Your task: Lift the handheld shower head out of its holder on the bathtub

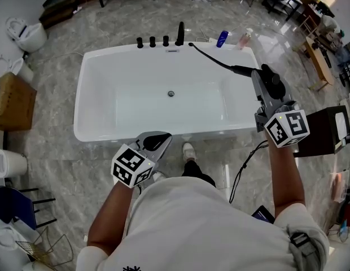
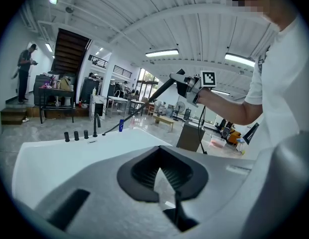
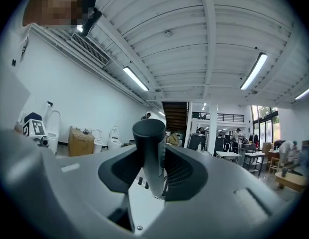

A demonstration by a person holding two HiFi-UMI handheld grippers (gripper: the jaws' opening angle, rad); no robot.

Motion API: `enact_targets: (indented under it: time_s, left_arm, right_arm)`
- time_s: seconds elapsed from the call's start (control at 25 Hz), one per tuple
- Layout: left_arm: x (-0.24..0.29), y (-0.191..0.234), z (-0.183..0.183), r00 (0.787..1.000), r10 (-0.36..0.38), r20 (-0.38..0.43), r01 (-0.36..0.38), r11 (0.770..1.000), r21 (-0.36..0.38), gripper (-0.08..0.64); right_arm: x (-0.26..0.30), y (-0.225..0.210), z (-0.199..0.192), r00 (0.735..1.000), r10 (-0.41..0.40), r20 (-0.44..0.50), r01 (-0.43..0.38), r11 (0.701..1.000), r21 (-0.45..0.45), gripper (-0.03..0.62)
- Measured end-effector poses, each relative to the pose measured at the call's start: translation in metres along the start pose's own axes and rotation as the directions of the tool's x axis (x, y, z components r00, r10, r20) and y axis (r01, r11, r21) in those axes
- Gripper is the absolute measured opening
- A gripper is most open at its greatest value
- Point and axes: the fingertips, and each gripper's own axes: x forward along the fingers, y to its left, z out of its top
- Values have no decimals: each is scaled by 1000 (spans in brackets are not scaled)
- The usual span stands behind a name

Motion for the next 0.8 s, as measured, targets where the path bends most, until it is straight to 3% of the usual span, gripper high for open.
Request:
enact_targets:
  time_s: [0.8]
  left_arm:
    - [-12,-2,4,1000,-6,16,5,1000,17,6]
  right_arm:
    - [-23,35,-9,999,23,-41,-22,999,33,143]
